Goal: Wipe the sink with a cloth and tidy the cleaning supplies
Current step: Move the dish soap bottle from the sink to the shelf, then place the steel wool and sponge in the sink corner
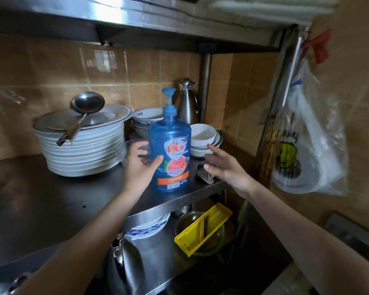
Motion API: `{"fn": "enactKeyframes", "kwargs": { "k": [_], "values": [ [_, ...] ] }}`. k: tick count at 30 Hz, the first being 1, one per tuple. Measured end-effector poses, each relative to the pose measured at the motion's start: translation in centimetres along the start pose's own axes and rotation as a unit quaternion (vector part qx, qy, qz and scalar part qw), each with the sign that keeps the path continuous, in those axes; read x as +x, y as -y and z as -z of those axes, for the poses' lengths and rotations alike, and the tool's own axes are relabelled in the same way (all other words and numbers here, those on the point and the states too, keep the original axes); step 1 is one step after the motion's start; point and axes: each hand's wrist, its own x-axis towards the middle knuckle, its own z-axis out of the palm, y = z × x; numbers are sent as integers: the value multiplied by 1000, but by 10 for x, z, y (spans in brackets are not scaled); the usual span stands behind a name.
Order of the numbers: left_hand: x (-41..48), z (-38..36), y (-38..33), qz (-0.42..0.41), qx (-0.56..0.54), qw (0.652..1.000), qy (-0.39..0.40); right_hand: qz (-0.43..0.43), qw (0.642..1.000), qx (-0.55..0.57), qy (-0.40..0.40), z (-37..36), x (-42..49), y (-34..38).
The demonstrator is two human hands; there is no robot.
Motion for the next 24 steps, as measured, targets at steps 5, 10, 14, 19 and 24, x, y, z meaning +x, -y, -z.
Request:
{"fn": "enactKeyframes", "kwargs": {
  "k": [5, 10, 14, 19, 24],
  "values": [
    [-25, -27, -14, -25, 11, 998, 56, 23, 998, 6, -60, 18, -39, 4],
    [-47, -62, -23, -51, 36, 983, 174, 4, 995, -50, -90, 55, -78, -2],
    [-65, -95, -32, -57, 42, 971, 227, -12, 989, -77, -126, 90, -113, -9],
    [-84, -137, -42, -82, 45, 954, 284, -25, 971, -117, -206, 132, -160, -10],
    [-105, -182, -47, -98, 90, 919, 370, -49, 945, -178, -271, 167, -205, -15]
  ]
}}
